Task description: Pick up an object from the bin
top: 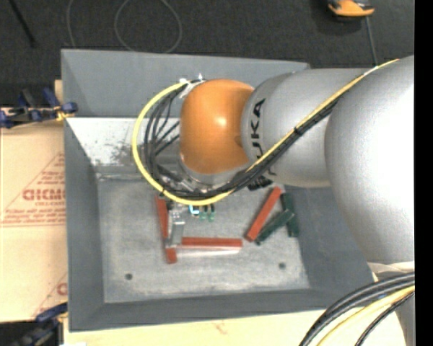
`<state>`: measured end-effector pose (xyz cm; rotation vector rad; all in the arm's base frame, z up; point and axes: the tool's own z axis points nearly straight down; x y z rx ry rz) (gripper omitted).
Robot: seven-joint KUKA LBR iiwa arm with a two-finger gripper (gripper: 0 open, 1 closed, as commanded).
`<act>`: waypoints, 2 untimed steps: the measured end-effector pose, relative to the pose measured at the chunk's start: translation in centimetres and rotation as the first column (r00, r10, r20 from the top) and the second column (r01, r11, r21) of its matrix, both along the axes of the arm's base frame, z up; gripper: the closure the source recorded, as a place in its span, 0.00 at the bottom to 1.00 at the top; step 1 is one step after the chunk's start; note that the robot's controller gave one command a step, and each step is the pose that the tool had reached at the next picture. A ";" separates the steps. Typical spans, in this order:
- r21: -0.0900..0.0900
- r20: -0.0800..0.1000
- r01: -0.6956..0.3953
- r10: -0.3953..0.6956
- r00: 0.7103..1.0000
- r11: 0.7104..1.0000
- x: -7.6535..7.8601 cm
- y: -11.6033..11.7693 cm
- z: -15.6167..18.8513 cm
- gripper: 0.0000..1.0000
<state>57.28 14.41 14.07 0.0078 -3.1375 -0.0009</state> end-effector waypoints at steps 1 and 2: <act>-0.001 0.008 -0.245 0.245 0.969 0.969 -6.5 -3.6 -7.0 0.00; 0.000 0.021 -0.241 0.241 0.970 0.970 -6.1 -3.5 -6.6 1.00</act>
Offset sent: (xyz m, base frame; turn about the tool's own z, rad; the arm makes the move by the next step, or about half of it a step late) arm -0.0663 -0.0353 -0.0703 -0.2499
